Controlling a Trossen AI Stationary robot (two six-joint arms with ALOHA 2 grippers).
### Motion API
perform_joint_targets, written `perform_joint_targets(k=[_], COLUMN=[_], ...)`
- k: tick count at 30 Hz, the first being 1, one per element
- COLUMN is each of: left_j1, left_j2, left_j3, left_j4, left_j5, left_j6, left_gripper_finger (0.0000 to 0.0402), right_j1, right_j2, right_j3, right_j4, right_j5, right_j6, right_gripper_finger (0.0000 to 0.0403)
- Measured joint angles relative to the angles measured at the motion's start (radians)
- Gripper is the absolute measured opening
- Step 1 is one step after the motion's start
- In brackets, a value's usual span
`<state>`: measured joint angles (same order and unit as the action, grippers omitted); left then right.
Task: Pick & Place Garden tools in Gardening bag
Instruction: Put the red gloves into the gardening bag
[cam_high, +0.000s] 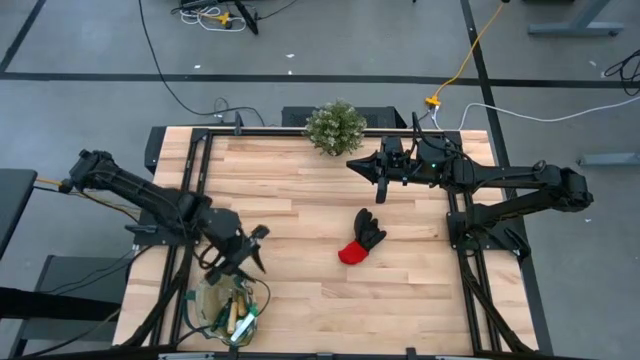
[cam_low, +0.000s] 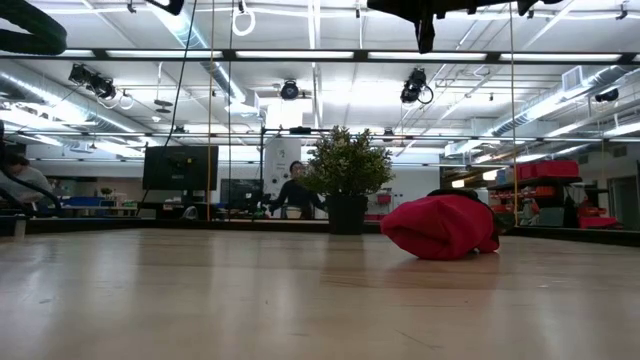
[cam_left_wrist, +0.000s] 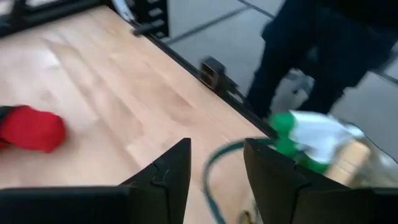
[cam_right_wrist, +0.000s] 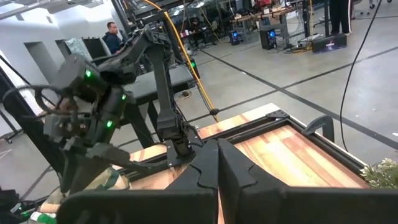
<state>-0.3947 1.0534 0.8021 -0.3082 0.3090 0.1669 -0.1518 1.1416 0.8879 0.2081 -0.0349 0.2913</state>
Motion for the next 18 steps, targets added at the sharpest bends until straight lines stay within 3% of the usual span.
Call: perform_joint_targets(k=[10, 18], left_j1=[0.157, 0.279], left_j2=[0.000, 0.000], left_j3=[0.119, 0.210], left_j4=[-0.012, -0.012], left_j5=[-0.003, -0.004], left_j6=[-0.085, -0.096], left_gripper_finger=[0.0136, 0.0124], right_j1=[0.000, 0.000], right_j2=[0.000, -0.001], right_j3=[0.000, 0.002], right_j4=[0.000, -0.029], right_j5=[-0.007, -0.010], right_j6=[-0.012, -0.058], right_gripper_finger=[0.0005, 0.0052])
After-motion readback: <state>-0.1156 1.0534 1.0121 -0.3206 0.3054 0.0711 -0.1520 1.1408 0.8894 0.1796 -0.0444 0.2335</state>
